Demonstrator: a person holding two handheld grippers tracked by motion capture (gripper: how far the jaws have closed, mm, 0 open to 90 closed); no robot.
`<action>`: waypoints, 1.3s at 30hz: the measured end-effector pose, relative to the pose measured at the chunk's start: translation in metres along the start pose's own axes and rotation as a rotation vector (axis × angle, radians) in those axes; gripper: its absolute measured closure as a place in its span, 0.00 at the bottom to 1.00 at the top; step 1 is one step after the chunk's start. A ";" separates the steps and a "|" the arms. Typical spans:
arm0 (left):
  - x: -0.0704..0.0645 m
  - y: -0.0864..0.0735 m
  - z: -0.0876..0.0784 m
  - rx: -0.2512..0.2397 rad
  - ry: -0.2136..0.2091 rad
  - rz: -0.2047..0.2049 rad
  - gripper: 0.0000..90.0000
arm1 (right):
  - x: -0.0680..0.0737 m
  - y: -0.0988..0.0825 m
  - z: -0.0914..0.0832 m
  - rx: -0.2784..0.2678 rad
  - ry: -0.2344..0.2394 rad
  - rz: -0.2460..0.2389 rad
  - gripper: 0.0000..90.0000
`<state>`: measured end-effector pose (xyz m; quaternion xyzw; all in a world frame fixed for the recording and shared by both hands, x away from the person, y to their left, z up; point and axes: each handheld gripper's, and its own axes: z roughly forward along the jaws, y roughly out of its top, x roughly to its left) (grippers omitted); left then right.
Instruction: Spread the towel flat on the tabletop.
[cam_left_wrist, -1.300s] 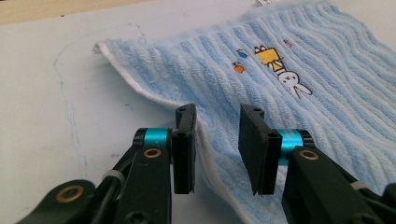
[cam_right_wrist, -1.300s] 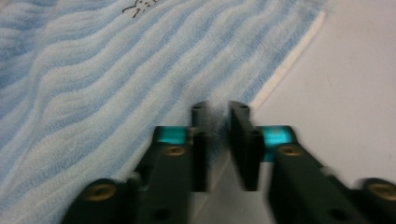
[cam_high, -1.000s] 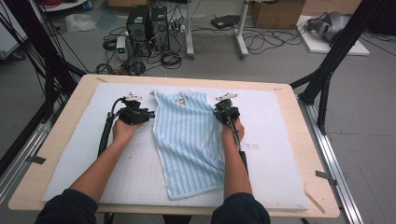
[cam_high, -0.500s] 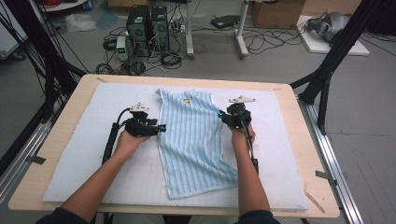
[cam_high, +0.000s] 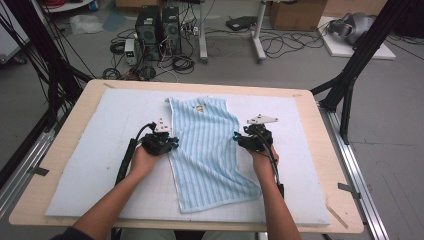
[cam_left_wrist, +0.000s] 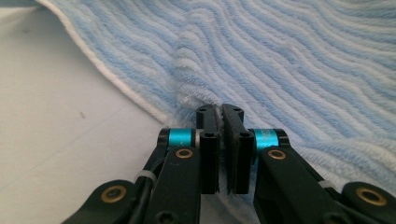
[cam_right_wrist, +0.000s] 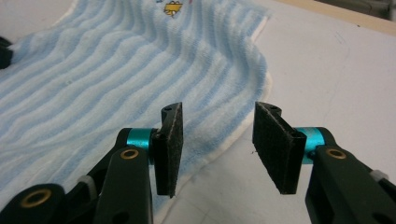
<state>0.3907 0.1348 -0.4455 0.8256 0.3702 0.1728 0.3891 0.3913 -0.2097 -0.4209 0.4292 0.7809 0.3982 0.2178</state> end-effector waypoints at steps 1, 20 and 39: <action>0.003 0.000 0.000 -0.002 0.008 -0.003 0.95 | 0.002 -0.001 -0.001 -0.008 0.003 -0.001 0.59; 0.073 -0.010 -0.011 -0.071 0.126 -0.189 0.95 | 0.079 -0.005 0.041 0.094 0.268 -0.138 0.74; 0.056 -0.007 -0.014 -0.117 0.075 -0.205 0.54 | 0.042 -0.008 0.025 0.021 -0.010 -0.113 0.71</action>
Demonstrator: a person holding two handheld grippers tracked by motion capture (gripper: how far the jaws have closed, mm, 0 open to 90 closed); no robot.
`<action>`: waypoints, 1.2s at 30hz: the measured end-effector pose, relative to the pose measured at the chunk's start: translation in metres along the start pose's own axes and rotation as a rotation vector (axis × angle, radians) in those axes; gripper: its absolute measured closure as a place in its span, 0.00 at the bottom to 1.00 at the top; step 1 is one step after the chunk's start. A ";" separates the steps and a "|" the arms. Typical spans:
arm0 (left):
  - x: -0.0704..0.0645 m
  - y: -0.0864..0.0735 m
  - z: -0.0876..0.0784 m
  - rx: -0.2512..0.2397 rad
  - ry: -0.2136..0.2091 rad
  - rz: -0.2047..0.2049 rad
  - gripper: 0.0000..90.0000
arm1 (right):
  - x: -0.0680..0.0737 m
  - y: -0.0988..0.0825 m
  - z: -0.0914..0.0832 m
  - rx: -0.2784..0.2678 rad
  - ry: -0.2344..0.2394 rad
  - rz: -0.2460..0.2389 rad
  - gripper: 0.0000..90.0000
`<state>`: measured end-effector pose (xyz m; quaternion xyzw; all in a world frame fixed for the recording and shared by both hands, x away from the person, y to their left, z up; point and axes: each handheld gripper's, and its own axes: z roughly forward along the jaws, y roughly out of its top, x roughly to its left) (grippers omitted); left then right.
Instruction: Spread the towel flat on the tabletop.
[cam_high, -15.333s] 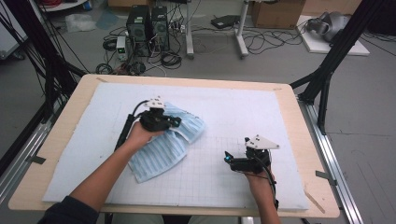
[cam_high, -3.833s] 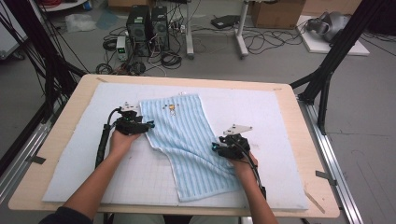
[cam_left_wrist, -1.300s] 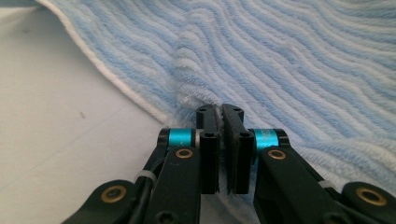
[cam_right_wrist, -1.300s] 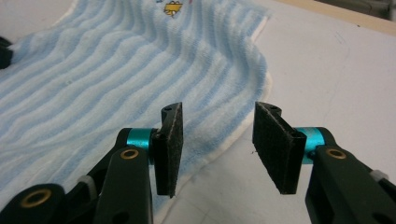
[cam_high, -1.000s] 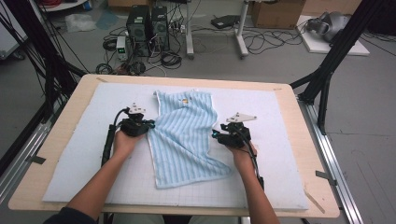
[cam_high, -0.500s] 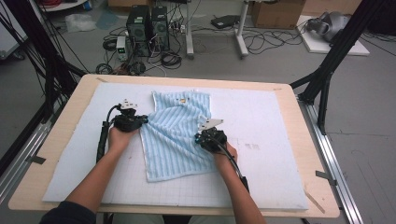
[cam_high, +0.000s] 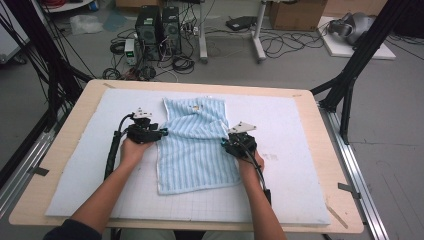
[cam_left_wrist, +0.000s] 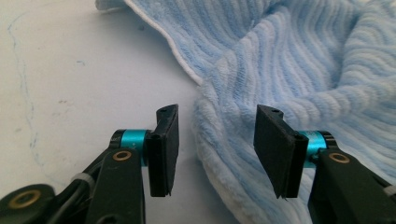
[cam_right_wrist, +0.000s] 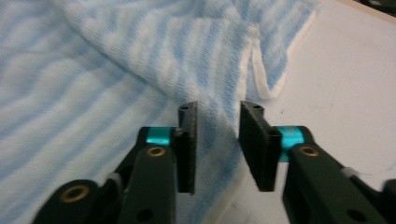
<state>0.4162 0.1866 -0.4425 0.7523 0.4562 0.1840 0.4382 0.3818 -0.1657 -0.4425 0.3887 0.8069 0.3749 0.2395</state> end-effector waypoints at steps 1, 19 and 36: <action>0.000 -0.001 -0.006 -0.011 -0.001 -0.003 0.53 | 0.001 0.000 -0.002 -0.003 0.001 0.002 0.69; -0.056 -0.052 -0.057 0.031 -0.154 0.054 0.52 | 0.021 -0.048 -0.067 -0.052 0.057 0.058 0.56; -0.070 -0.069 -0.079 0.090 -0.163 0.210 0.95 | 0.049 -0.058 -0.070 0.036 0.145 -0.004 0.76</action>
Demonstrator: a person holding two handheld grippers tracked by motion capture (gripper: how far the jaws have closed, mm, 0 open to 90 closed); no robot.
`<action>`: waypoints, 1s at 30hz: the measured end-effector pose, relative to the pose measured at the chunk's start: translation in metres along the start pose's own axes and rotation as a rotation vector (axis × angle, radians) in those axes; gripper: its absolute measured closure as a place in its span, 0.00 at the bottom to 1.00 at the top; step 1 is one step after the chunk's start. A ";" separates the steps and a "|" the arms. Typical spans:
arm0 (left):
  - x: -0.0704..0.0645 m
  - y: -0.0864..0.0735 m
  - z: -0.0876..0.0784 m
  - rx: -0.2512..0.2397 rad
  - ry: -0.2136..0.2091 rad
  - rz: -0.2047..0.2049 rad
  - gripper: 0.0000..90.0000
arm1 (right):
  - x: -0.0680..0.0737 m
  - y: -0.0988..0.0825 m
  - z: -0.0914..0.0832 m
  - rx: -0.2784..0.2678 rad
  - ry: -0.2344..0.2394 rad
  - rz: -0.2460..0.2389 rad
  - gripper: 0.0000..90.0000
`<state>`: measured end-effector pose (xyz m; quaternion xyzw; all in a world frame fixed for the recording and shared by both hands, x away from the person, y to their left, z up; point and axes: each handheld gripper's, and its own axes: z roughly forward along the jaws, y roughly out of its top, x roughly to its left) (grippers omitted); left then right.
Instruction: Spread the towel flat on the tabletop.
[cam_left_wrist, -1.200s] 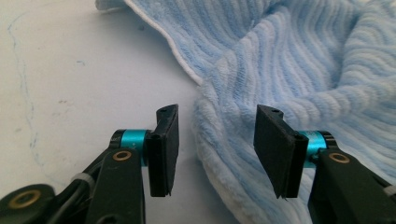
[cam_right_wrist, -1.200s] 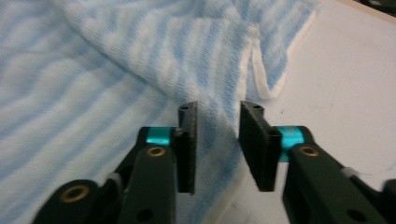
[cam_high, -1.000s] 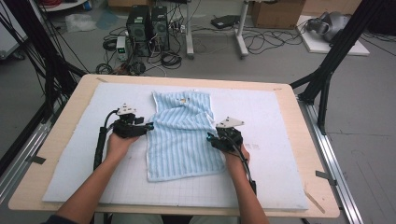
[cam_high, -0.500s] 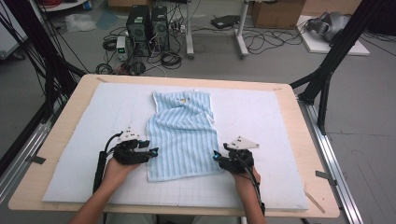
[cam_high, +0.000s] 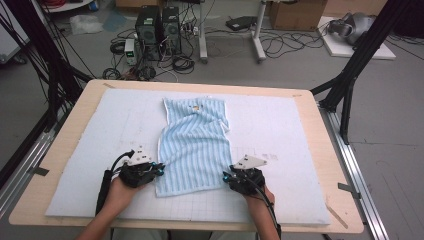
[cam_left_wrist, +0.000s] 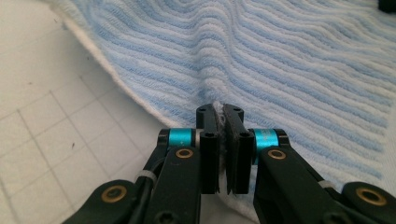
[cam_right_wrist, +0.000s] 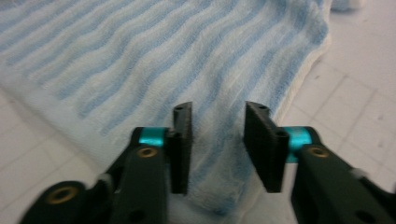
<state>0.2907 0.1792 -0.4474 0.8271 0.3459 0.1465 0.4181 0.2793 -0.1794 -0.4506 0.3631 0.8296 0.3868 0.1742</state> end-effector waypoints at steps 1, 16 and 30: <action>0.002 -0.002 -0.004 -0.006 -0.009 -0.008 0.95 | 0.001 0.000 0.000 0.002 0.010 0.001 0.83; 0.001 -0.016 -0.024 -0.018 -0.093 -0.042 0.94 | 0.027 -0.013 -0.027 0.078 0.232 -0.085 0.93; -0.005 -0.017 -0.040 -0.047 -0.162 -0.070 0.81 | 0.033 -0.017 -0.042 0.026 0.246 -0.039 0.65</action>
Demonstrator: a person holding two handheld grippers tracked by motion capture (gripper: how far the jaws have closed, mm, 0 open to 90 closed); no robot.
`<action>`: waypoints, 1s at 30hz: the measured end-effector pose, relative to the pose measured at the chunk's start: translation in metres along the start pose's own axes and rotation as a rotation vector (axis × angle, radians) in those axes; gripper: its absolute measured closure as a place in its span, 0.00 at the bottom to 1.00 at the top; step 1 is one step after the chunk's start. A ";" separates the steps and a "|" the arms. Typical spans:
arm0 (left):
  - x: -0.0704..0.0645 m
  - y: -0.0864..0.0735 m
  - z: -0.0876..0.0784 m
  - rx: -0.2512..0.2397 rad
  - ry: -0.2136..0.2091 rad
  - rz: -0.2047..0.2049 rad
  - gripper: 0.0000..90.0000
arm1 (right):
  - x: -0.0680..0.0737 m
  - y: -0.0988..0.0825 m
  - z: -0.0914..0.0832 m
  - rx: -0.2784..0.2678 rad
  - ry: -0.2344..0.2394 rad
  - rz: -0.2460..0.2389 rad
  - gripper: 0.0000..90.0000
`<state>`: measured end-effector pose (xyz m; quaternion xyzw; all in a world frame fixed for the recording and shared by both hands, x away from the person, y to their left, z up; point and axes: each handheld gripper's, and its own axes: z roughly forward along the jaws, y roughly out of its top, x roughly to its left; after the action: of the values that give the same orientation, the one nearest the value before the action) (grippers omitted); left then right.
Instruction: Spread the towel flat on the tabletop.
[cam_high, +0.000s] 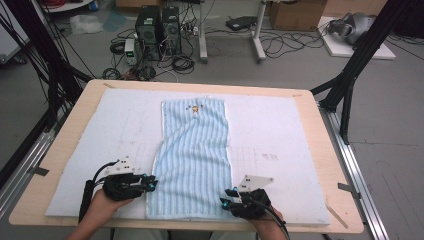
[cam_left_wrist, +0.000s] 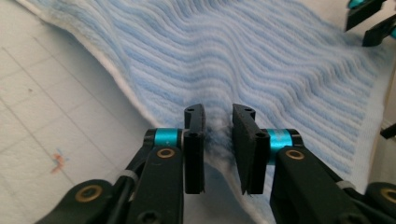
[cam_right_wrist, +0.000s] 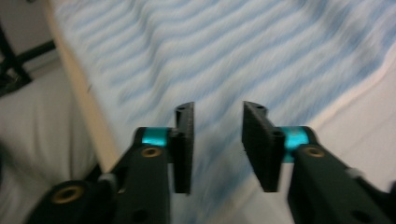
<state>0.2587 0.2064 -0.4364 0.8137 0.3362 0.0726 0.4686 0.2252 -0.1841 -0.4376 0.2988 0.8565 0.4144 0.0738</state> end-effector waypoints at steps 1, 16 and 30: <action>0.001 0.000 0.000 -0.010 0.003 -0.005 0.78 | -0.002 0.006 0.007 -0.014 -0.017 0.004 0.58; 0.029 0.006 -0.012 -0.114 0.152 -0.073 0.67 | 0.013 0.029 0.049 0.081 0.180 -0.100 0.97; 0.042 0.018 0.004 -0.101 0.156 -0.091 0.62 | -0.024 0.022 0.025 -0.030 -0.053 0.033 0.72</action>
<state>0.3008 0.2231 -0.4328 0.7647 0.4042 0.1313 0.4844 0.2639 -0.1706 -0.4397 0.3225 0.8428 0.4204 0.0944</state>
